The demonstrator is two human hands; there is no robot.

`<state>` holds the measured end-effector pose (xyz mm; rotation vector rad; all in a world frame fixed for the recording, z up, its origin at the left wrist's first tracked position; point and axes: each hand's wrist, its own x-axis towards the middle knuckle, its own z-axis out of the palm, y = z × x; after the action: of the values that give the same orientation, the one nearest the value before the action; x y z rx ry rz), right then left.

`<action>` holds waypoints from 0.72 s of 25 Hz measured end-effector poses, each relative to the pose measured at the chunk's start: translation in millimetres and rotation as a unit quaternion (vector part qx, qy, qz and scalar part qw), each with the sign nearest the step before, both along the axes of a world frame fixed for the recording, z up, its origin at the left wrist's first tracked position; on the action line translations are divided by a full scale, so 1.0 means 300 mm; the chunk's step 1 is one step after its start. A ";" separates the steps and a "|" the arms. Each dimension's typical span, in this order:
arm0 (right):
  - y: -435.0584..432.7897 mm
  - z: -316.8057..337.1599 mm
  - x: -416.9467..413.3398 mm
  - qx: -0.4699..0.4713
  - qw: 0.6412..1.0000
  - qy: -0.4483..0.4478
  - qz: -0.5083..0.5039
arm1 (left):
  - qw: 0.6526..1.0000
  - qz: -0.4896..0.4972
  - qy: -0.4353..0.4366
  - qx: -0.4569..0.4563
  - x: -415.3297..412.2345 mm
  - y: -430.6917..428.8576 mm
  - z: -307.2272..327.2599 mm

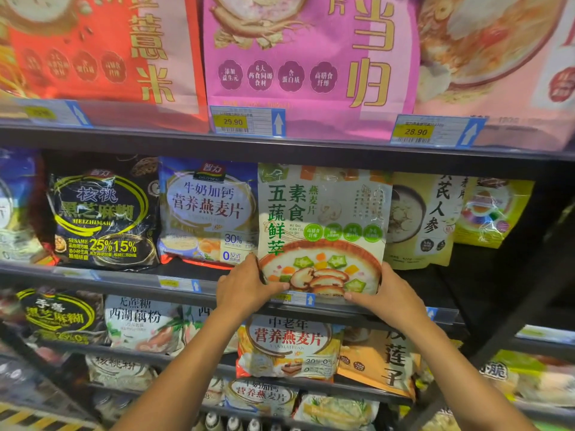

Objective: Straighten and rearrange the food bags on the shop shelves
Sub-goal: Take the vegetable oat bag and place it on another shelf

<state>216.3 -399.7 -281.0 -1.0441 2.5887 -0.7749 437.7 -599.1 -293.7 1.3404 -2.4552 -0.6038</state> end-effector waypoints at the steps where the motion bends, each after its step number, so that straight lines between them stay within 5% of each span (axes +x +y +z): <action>1: -0.002 -0.005 0.010 0.012 1.000 0.017 -0.007 | 1.000 -0.002 -0.011 -0.006 -0.005 0.006 -0.003; 18: -0.108 -0.014 -0.011 0.029 0.995 0.078 -0.057 | 0.999 0.032 0.003 0.010 -0.114 -0.039 0.018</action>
<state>213.1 -432.1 -285.2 -0.9845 2.8058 -0.6628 403.6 -610.8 -288.3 1.4179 -2.3975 -0.6158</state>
